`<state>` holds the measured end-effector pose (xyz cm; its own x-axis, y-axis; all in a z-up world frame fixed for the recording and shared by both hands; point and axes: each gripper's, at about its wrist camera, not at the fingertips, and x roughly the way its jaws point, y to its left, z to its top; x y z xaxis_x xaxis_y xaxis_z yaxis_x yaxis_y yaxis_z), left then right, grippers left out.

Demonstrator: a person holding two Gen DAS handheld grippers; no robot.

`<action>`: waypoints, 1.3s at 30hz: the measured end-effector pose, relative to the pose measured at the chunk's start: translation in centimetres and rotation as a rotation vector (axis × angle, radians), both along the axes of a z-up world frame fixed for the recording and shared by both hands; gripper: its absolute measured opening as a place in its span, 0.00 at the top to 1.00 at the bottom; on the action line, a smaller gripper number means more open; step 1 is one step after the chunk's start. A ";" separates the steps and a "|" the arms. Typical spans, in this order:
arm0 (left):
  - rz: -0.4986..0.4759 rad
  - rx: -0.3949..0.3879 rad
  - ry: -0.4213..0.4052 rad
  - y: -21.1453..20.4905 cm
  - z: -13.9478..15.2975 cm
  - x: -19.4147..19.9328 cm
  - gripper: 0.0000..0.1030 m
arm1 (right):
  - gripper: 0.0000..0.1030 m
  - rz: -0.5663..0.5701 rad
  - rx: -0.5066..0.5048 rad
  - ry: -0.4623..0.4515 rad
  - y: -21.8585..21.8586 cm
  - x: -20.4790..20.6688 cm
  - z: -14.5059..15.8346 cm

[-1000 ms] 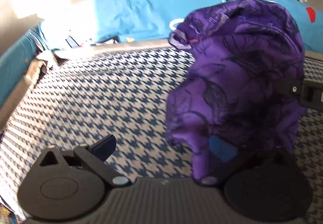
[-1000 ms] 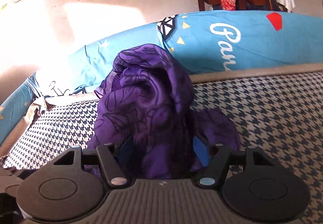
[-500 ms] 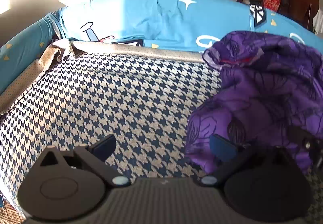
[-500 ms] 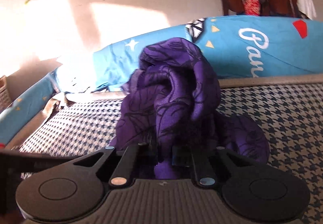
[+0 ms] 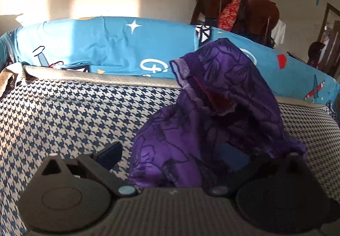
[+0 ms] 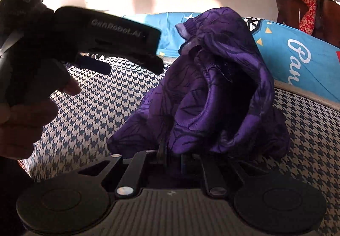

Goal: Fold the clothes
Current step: 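Lift the gripped purple garment off the seat with the right tool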

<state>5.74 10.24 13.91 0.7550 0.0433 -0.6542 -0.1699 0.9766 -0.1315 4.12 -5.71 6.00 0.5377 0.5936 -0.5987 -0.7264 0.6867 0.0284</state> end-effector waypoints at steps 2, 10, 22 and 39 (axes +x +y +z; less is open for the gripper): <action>-0.008 0.038 0.048 -0.7 -0.9 0.8 0.00 | 0.87 0.017 -0.017 0.009 0.3 -0.6 -0.2; 0.042 0.060 0.190 -0.3 -3.7 2.2 0.00 | 0.82 -0.041 -0.057 -0.022 -0.8 -2.0 1.0; 0.094 0.096 0.233 -0.4 -4.5 2.2 0.00 | 0.71 -0.303 0.093 0.001 -6.6 1.9 3.9; 0.020 0.060 0.115 -0.8 -2.3 0.3 0.00 | 0.90 -0.404 0.232 0.254 -4.7 7.1 0.0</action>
<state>6.02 9.40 11.65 0.6741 0.0996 -0.7319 -0.2002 0.9784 -0.0512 11.25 -10.37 5.99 0.6064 0.5015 -0.6171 -0.3557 0.8651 0.3535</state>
